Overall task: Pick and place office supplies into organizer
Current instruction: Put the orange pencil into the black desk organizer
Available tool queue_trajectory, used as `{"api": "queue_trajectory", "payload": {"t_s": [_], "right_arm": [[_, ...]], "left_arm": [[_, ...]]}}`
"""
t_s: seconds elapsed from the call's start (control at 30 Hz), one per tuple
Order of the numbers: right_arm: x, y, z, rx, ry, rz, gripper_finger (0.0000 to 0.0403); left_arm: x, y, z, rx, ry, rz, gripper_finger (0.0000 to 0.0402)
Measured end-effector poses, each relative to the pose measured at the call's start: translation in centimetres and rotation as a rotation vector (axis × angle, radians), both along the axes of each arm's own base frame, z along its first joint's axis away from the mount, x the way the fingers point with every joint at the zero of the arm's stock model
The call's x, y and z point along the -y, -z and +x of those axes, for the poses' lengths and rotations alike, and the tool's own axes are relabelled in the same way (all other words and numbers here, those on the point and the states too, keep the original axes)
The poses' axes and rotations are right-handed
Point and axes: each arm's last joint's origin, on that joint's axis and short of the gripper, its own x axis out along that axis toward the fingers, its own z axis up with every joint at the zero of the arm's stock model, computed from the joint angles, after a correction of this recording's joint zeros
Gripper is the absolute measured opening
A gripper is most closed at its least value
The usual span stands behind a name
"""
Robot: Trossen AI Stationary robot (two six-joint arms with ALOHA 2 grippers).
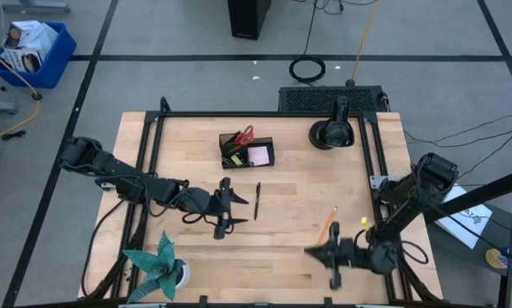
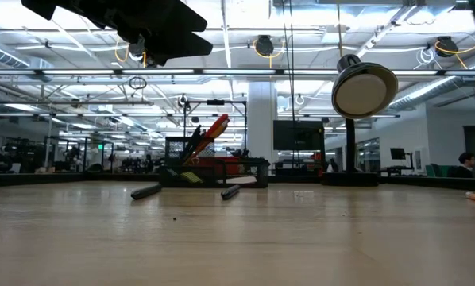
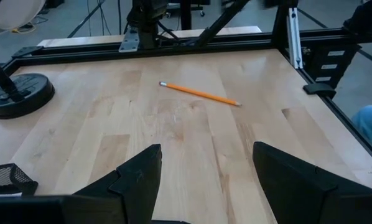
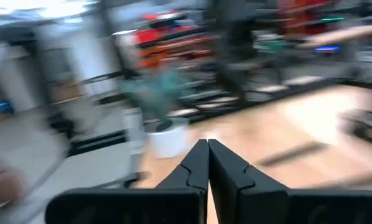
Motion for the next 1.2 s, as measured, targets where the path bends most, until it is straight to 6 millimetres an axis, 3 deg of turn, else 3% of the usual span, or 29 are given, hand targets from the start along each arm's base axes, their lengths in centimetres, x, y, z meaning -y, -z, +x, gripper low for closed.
{"api": "queue_trajectory", "payload": {"t_s": [0.1,0.23,0.37,0.63,0.77,0.9,0.97,1.07,1.2], "right_arm": [[1.4,1.4,-0.3,-0.021,0.152,0.03,0.0],[2.6,2.6,-0.4,-0.028,0.193,0.077,0.0],[3.0,2.7,-0.2,-0.026,0.206,0.1,0.0],[3.1,2.7,-0.1,-0.026,0.211,0.1,0.0],[3.1,2.8,-0.1,-0.025,0.211,0.115,0.0],[3.2,2.8,0.1,-0.025,0.208,0.136,0.0],[3.4,2.8,0.9,-0.031,0.122,0.174,0.0],[3.2,2.6,2.8,-0.049,-0.186,0.2,0.0],[1.8,0.5,4.3,0.215,-0.557,0.067,0.0]], "left_arm": [[-0.1,0.0,0.0,0.003,-0.016,0.003,0.0257],[-0.5,0.2,-0.1,-0.018,-0.133,0.04,0.0257],[-1.1,0.7,-0.6,-0.022,-0.448,0.074,0.0257],[-1.5,1.3,-2.7,0.009,-0.954,0.439,0.0257],[-1.0,1.3,-3.4,0.038,-1.033,0.539,0.0257],[-0.5,1.2,-3.3,0.078,-1.012,0.434,0.0257],[-0.4,1.2,-3.1,0.075,-0.963,0.355,0.0257],[-0.4,1.1,-2.5,0.046,-0.874,0.298,0.0257],[-0.8,1.1,-2.0,0.009,-0.79,0.285,0.0257]]}}
